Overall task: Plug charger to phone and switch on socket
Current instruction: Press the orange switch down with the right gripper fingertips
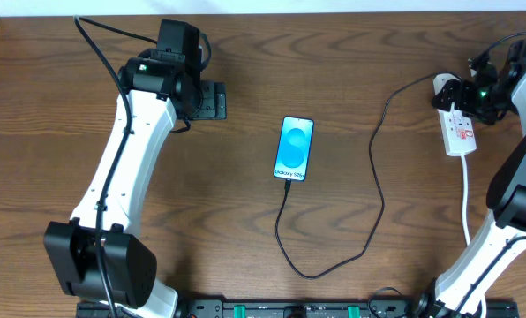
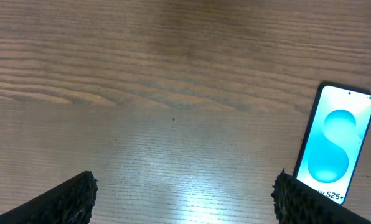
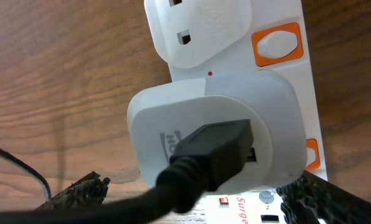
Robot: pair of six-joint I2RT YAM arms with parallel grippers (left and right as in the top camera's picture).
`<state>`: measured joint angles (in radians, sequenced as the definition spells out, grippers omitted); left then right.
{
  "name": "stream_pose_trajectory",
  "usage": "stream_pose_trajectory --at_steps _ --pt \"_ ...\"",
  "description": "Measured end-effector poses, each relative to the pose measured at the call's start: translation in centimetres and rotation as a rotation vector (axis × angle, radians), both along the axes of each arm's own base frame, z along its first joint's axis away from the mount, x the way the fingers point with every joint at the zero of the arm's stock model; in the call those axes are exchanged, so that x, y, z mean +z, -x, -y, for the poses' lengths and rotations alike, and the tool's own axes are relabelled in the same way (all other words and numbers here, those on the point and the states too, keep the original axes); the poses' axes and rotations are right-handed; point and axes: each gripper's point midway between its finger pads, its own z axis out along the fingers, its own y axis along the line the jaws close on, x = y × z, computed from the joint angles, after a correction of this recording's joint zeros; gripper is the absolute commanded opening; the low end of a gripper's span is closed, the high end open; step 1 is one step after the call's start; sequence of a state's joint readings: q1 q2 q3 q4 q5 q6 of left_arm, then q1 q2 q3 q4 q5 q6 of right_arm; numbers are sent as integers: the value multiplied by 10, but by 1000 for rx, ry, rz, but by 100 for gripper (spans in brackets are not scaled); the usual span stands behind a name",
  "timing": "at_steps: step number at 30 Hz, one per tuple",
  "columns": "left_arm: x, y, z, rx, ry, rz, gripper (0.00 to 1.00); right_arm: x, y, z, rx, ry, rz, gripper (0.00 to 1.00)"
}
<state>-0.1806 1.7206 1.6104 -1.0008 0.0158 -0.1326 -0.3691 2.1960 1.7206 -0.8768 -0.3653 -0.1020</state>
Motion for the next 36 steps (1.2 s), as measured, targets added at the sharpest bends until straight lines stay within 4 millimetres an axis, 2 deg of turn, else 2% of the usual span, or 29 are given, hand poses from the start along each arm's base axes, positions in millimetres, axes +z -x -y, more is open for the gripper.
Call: stream_pose_trajectory --at_steps 6,12,36 --pt "0 0 0 0 0 0 90 -1 -1 2 -6 31 -6 88" --pt "0 0 0 0 0 0 90 -7 -2 18 -41 80 -11 88" --pt "0 0 0 0 0 0 90 1 -12 7 -42 -15 46 89"
